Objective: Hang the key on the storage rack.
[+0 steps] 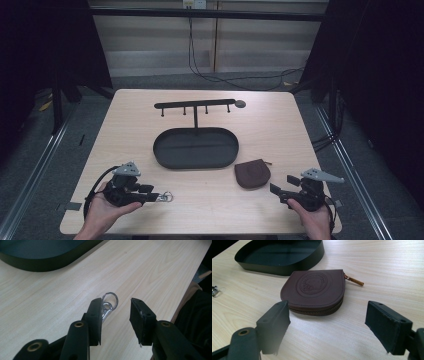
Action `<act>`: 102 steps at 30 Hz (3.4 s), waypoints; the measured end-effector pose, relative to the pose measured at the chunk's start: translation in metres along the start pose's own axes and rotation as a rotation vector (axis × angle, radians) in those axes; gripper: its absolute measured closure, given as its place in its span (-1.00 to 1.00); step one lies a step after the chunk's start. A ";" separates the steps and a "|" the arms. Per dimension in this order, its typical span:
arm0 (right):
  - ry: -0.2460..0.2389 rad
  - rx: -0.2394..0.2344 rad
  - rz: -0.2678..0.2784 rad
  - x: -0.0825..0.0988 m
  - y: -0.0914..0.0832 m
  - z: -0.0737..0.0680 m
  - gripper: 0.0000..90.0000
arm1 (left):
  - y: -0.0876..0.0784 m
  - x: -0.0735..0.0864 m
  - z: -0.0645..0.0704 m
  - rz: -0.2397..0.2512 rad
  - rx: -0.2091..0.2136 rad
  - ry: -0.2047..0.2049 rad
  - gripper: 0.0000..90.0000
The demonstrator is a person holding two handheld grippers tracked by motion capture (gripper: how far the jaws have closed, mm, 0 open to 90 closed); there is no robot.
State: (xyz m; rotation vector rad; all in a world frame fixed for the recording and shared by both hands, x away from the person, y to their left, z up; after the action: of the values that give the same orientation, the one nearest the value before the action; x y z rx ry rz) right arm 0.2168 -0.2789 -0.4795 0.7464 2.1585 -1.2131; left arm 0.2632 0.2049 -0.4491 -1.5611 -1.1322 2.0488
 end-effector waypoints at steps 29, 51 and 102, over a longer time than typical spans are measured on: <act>-0.026 -0.058 -0.053 0.001 0.005 -0.002 -0.68 | 0.017 -0.040 -0.015 -0.246 0.011 0.078 0.45; -0.036 -0.048 -0.076 0.003 0.007 -0.003 -0.67 | 0.052 -0.048 -0.019 -0.389 0.085 0.129 0.32; -0.041 -0.035 -0.122 0.005 0.013 -0.003 -0.66 | 0.065 -0.048 -0.012 -0.486 0.170 0.149 0.98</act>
State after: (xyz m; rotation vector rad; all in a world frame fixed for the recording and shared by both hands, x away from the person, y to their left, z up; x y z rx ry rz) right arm 0.2219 -0.2700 -0.4893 0.5776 2.2130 -1.2376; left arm 0.3037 0.1365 -0.4677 -1.1905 -1.1148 1.6321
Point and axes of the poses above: each handheld gripper's, and its own axes: y roughly forward along the jaws, x roughly out of its underside, z roughly to its right, the point moved 2 cm from there along y, roughly forward along the jaws, and after that the axes turned 15 degrees about y, right-handed, at the moved point
